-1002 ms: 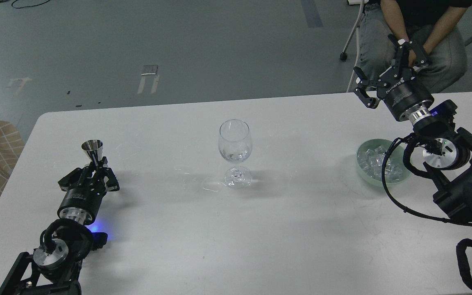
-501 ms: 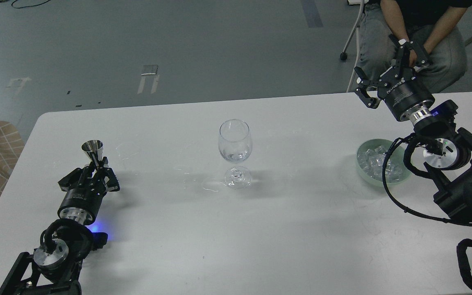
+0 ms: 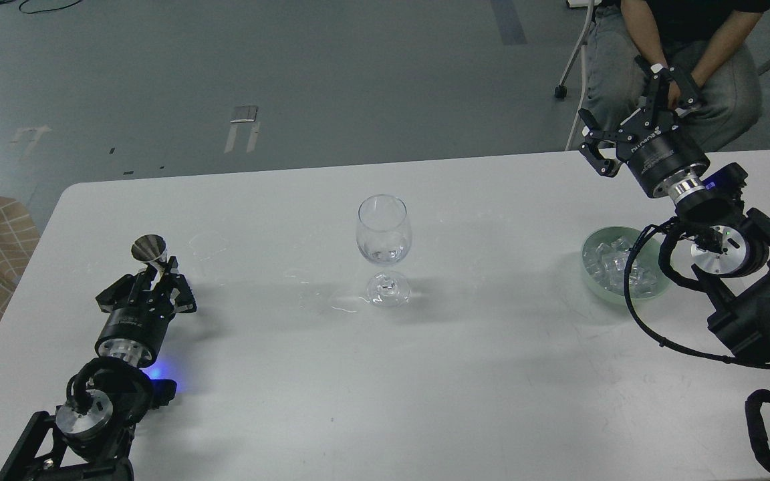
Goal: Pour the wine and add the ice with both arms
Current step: 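Lower the metal jigger onto the table with the left gripper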
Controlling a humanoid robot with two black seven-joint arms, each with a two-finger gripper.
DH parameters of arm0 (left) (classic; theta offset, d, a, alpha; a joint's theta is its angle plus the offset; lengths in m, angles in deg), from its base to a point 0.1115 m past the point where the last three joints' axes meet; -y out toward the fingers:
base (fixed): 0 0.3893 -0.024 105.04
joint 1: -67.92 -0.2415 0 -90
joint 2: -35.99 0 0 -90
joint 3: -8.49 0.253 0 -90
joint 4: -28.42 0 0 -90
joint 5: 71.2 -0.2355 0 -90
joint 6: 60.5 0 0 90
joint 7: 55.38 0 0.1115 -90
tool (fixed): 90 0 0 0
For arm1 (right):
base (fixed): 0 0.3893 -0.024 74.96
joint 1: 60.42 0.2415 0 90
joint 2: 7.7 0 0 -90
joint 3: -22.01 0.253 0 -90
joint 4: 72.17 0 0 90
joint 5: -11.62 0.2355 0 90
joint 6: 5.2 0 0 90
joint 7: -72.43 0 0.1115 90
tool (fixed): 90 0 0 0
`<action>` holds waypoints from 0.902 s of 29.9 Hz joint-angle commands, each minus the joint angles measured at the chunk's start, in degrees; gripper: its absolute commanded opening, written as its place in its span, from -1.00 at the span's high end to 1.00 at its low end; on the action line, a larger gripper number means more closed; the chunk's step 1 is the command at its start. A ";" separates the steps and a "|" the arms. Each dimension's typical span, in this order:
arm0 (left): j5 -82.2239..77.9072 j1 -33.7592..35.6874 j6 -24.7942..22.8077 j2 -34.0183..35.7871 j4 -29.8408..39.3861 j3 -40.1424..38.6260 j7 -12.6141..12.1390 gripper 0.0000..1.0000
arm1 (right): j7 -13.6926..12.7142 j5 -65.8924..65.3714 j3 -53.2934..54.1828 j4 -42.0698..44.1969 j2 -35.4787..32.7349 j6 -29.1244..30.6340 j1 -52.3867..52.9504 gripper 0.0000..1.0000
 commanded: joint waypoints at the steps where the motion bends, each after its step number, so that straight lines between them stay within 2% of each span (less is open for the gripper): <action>1: -0.59 -0.01 -0.09 0.00 0.00 0.01 0.00 0.48 | 0.00 0.00 0.00 -0.04 0.05 0.00 0.00 -1.00; 15: -0.94 -0.10 0.00 0.00 0.00 0.18 -0.09 0.30 | 0.00 0.00 -0.09 -0.04 0.05 0.00 0.00 -1.00; 23: -1.02 -0.10 0.08 0.00 0.00 0.44 -0.35 -0.06 | 0.00 0.00 0.00 -0.04 -0.04 0.00 0.00 -1.00; 27: -1.02 -0.10 0.08 0.00 0.00 0.53 -0.44 -0.13 | 0.00 0.00 0.00 -0.04 -0.04 0.00 0.00 -1.00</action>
